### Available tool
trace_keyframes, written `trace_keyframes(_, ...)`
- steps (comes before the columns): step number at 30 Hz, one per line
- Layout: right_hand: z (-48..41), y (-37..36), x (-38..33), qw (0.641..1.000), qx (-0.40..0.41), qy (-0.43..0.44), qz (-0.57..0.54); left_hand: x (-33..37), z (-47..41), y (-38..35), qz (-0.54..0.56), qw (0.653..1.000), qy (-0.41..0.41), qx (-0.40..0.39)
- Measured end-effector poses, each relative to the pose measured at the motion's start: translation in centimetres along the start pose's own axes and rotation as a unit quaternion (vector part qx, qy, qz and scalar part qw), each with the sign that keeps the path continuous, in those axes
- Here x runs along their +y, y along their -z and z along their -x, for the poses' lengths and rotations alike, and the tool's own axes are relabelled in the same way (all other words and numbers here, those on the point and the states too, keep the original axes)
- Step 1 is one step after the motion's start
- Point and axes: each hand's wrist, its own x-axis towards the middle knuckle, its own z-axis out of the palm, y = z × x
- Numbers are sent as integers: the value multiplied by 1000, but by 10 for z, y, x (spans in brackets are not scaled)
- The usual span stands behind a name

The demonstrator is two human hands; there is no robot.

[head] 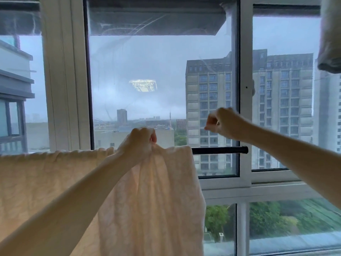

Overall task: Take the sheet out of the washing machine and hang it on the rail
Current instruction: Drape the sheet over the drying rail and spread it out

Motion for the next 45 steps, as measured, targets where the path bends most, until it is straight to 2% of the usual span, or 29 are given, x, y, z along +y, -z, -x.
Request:
trace_keyframes(2, 10, -20, -6, 996, -83, 13, -15, 7, 1, -1, -33, 999, -20, -4)
trace_keyframes(6, 11, -46, -12, 992, -78, 43, -88, 33, 9, -6, -53, 994, -91, -13)
trace_keyframes(9, 8, -54, -22, 984, -104, 82, -123, 55, 21, -8, -16, 999, -42, 7)
trace_keyframes(16, 1, -64, -45, 980, 34, 51, -191, 85, 37, -22, 23, 998, -2, 63)
trace_keyframes(19, -5, -56, -53, 973, 18, 49, -224, 79, 33, -18, 8, 997, 23, 80)
trace_keyframes(22, -8, -41, -51, 959, -21, 19, -281, 64, 27, 0, 106, 988, 92, 58)
trace_keyframes(24, -12, -37, -48, 947, -39, -11, -319, 53, 21, 12, 253, 955, 155, 25)
trace_keyframes(26, -19, -35, -47, 947, -46, -17, -318, 45, 19, 20, 407, 886, 221, -5)
trace_keyframes(28, -27, -34, -46, 951, -54, -18, -303, 40, 20, 25, 486, 833, 261, -31)
trace_keyframes(30, -31, -33, -42, 955, -85, -22, -282, 38, 23, 26, 507, 816, 274, -49)
trace_keyframes(33, -24, -30, -39, 929, -215, -15, -301, 36, 29, 21, 478, 832, 271, -71)
trace_keyframes(35, -19, -29, -37, 916, -271, 8, -295, 35, 32, 19, 463, 847, 245, -91)
trace_keyframes(37, -17, -32, -34, 923, -274, 11, -270, 37, 35, 17, 392, 897, 173, -106)
trace_keyframes(39, -18, -36, -33, 941, -236, 11, -243, 41, 38, 14, 300, 943, 91, -109)
trace_keyframes(41, -18, -37, -28, 943, -204, 7, -262, 47, 37, 13, 287, 952, 62, -86)
trace_keyframes(45, -16, -26, -12, 926, -210, -10, -313, 44, 27, 11, 306, 947, 74, -57)
